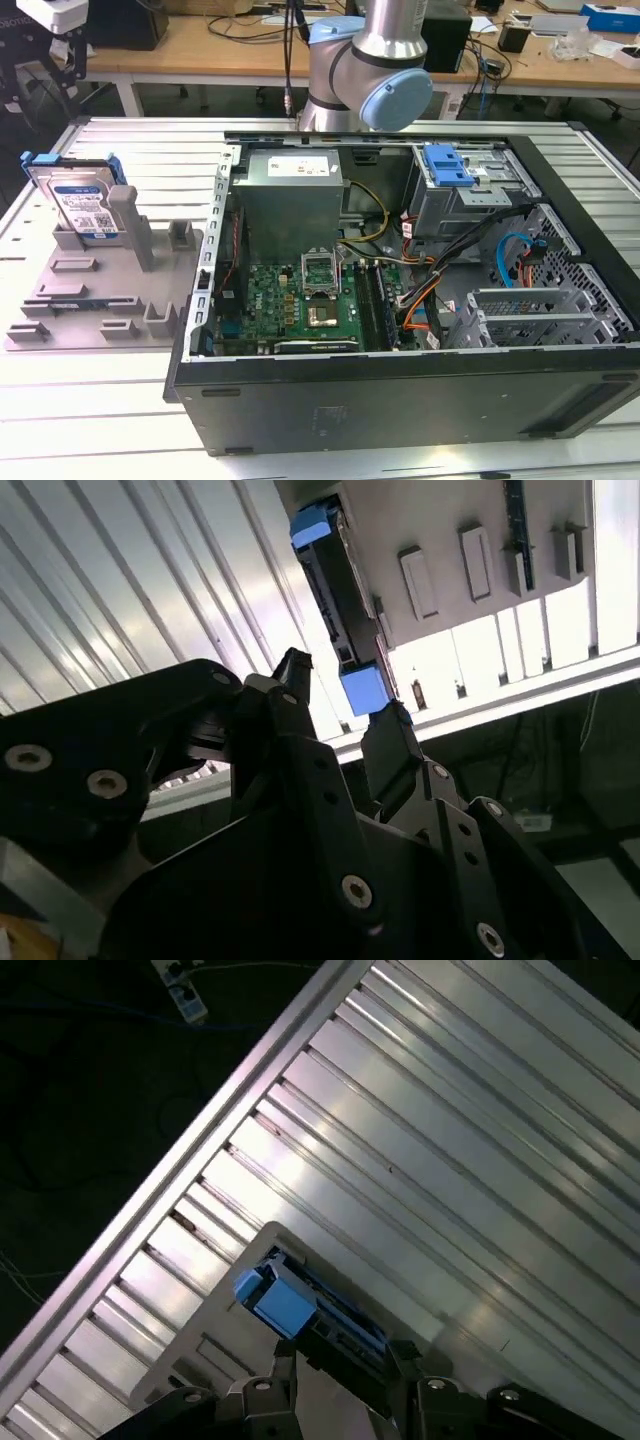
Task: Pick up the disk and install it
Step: 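Pick up the disk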
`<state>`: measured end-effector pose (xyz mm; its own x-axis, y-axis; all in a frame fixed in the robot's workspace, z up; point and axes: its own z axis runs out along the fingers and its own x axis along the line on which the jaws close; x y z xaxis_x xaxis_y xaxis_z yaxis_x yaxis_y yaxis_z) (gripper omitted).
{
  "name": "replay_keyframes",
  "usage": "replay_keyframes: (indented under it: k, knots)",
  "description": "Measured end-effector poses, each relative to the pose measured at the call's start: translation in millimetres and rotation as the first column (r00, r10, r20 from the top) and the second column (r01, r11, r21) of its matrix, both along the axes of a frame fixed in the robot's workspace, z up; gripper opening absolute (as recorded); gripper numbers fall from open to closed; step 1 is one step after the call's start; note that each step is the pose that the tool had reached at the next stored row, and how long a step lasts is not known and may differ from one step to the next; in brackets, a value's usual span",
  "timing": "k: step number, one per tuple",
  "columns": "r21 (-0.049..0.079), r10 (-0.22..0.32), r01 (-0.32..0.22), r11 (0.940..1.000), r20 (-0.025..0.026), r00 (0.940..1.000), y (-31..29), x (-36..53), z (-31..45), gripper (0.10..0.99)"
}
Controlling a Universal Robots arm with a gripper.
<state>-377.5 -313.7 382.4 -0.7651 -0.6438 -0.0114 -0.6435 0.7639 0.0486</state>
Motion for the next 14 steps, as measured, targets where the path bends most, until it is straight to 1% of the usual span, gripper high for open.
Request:
replay_keyframes:
  k: [3, 6, 9, 12, 13, 14]
  knots:
    - [0.000, 0.062, -0.062, 0.9981, -0.0002, 0.9981, 0.0, 0.0, -0.6, 0.482]
    - [0.000, 0.133, -0.133, 0.9911, -0.0002, 0.9911, 0.0, 0.0, -1.0, 0.482]
    - [0.000, 0.223, -0.223, 0.9749, -0.0001, 0.9749, 0.0, 0.0, -1.7, 0.482]
    - [0.000, 0.276, -0.276, 0.9610, -0.0002, 0.9610, 0.0, 0.0, -2.1, 0.482]
    - [0.000, 0.305, -0.305, 0.9525, -0.0002, 0.9525, 0.0, 0.0, -2.2, 0.482]
    - [0.000, 0.321, -0.321, 0.9470, -0.0003, 0.9470, 0.0, 0.0, -2.2, 0.482]
